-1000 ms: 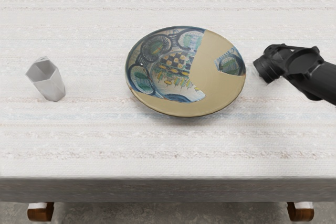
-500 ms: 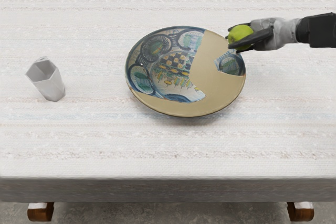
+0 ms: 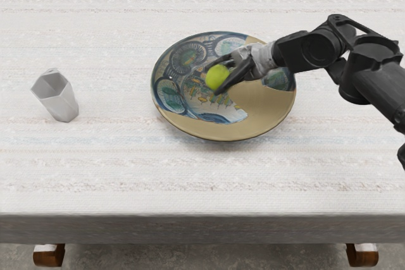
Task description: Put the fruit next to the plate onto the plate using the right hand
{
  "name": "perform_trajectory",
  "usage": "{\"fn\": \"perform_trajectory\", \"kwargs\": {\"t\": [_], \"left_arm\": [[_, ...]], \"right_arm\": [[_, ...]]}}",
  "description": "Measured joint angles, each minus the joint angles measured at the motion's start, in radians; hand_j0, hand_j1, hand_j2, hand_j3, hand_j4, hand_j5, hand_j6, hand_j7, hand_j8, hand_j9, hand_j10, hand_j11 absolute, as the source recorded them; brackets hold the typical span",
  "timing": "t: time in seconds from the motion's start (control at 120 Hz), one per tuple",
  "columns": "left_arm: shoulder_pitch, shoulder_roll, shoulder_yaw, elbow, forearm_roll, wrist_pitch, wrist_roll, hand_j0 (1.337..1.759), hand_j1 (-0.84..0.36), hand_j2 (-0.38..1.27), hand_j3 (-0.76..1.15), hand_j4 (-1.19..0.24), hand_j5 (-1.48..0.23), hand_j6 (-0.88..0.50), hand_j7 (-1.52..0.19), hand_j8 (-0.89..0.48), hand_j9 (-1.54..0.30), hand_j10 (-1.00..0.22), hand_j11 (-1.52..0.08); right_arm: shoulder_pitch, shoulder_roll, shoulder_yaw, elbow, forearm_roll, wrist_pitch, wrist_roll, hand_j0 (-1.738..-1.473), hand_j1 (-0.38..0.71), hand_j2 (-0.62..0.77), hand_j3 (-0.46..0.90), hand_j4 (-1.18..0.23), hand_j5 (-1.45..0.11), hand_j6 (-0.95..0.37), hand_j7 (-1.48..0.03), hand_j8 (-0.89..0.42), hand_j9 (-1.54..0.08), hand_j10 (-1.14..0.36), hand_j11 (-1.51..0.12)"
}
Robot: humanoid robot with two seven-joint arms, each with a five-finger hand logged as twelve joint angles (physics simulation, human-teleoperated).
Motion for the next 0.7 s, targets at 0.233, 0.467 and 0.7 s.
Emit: {"fn": "perform_trajectory", "kwargs": {"t": [0.233,0.467,0.7], "left_arm": [[0.000,0.000,0.000,0.000,0.000,0.000,0.000,1.658,0.35,0.00,0.00,0.00,0.00,0.00,0.00,0.00,0.00,0.00,0.00],[0.000,0.000,0.000,-0.001,0.000,0.000,0.000,1.658,0.35,0.00,0.00,0.00,0.00,0.00,0.00,0.00,0.00,0.00,0.00],[0.000,0.000,0.002,-0.012,-0.003,-0.009,-0.001,1.658,0.35,0.00,0.00,0.00,0.00,0.00,0.00,0.00,0.00,0.00,0.00]], "right_arm": [[0.047,-0.022,0.000,0.002,-0.009,-0.004,0.000,-1.655,-0.23,0.01,0.00,-0.08,-0.22,-0.05,-0.20,-0.03,-0.21,-0.12,-0.21],[-0.003,-0.270,0.009,0.154,0.117,0.096,0.000,-1.657,-0.31,0.00,0.00,-0.03,-0.07,-0.02,-0.06,-0.01,-0.07,-0.04,-0.07],[-0.121,-0.618,0.013,0.271,0.232,0.119,0.000,-1.658,-0.34,0.00,0.00,-0.01,-0.02,0.00,-0.02,0.00,-0.02,-0.01,-0.02]]}}
